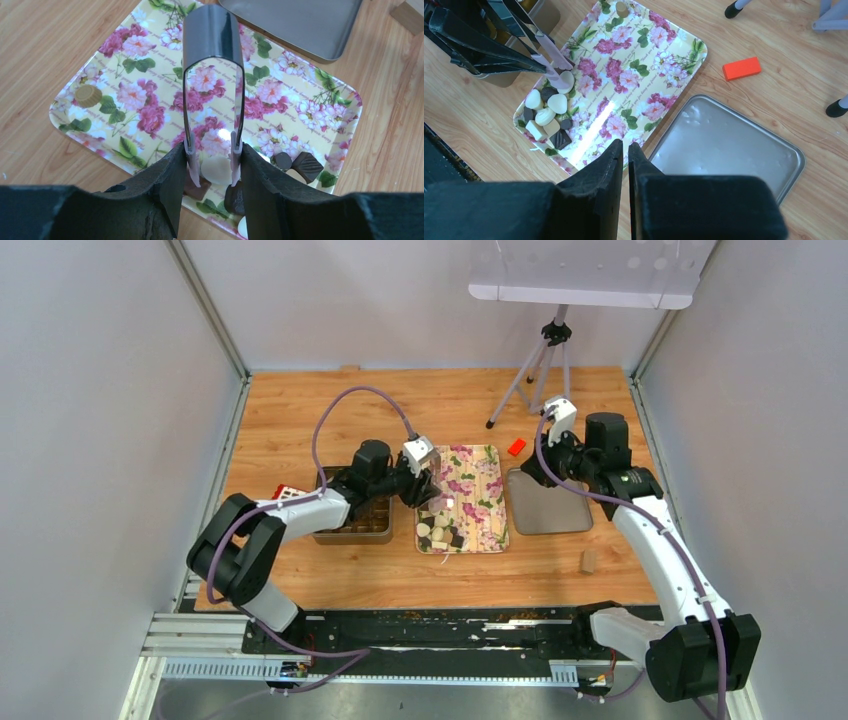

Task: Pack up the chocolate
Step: Pick up the fake chocolate from the plate.

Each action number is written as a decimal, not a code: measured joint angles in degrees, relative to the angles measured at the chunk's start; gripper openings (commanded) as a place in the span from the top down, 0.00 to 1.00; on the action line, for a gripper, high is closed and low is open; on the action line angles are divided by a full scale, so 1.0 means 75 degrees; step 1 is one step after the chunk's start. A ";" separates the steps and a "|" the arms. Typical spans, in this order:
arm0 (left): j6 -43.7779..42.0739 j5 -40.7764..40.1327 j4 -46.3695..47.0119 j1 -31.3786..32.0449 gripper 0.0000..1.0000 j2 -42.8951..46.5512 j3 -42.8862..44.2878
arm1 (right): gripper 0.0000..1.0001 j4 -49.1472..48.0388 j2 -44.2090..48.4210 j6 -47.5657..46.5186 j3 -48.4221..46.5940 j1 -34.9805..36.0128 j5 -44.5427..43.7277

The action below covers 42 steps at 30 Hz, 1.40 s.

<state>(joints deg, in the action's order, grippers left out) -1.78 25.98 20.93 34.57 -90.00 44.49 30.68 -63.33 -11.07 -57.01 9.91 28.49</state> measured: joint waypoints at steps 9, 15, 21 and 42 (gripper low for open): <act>0.0023 0.0102 0.0108 0.0067 0.49 -0.0393 0.0224 | 0.89 0.0000 0.0000 -0.0003 0.0003 -0.0070 0.0119; -0.0026 0.0035 0.0082 0.0076 0.55 -0.0475 0.0233 | 0.89 -0.0003 0.0000 0.0000 0.0006 -0.0099 0.0198; -0.0012 0.0079 -0.0003 0.0079 0.77 -0.0490 0.0251 | 0.89 -0.0003 0.0000 0.0000 0.0125 -0.0125 0.0227; 0.0694 0.0119 -0.0833 -0.0871 0.87 0.1352 0.0979 | 0.89 -0.0015 0.0000 -0.0003 0.0254 -0.0198 0.0280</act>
<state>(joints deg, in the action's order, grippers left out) 3.42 26.87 14.68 28.03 -79.85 51.83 30.57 -63.33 -11.09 -55.11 8.43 30.59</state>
